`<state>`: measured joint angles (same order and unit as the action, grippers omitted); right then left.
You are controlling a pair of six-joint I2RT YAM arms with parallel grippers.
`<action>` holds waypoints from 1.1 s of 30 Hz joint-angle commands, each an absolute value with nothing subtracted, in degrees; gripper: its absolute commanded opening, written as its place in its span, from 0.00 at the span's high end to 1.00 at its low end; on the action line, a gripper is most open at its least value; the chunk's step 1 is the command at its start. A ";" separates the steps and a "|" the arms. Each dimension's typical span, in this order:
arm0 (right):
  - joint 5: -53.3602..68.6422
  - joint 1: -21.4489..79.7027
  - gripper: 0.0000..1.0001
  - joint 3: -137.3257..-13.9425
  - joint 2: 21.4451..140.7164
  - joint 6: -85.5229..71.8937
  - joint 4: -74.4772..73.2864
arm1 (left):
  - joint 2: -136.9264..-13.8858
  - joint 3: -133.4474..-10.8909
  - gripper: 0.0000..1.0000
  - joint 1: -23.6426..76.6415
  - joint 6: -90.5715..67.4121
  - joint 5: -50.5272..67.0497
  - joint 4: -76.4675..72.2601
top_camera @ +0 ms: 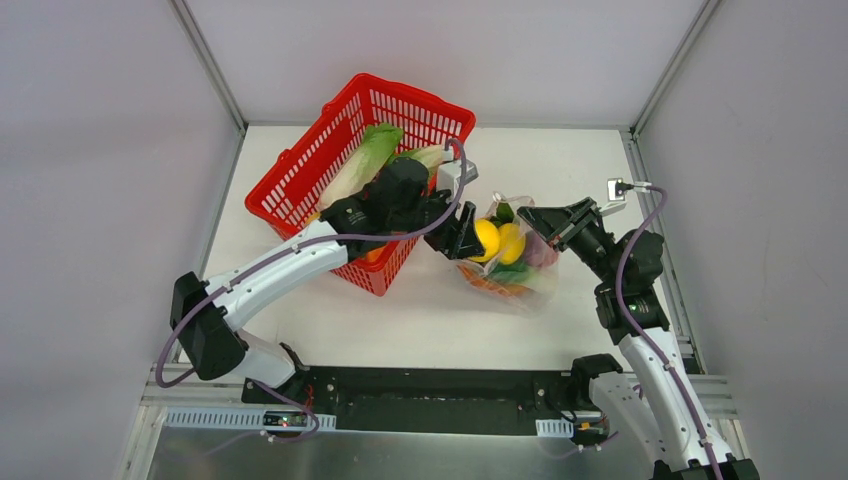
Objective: Place the food in the zip-top bag and seal the zipper
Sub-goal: Place the fake fruit in the zipper food storage bag.
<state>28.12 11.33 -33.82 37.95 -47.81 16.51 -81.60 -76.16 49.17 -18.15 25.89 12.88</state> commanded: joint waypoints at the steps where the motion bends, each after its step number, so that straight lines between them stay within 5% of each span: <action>1: 29.81 11.07 1.00 -35.11 36.72 -48.27 22.81 | -81.87 -77.78 0.65 49.46 -15.75 15.74 16.52; 33: 24.40 11.08 1.00 -32.94 35.10 -52.90 28.48 | -95.18 -91.20 0.30 53.36 -11.28 20.09 31.85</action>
<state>26.37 11.33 -31.14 36.38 -51.29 19.70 -94.50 -89.43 52.58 -12.60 17.96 30.00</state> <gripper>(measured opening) 0.008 0.685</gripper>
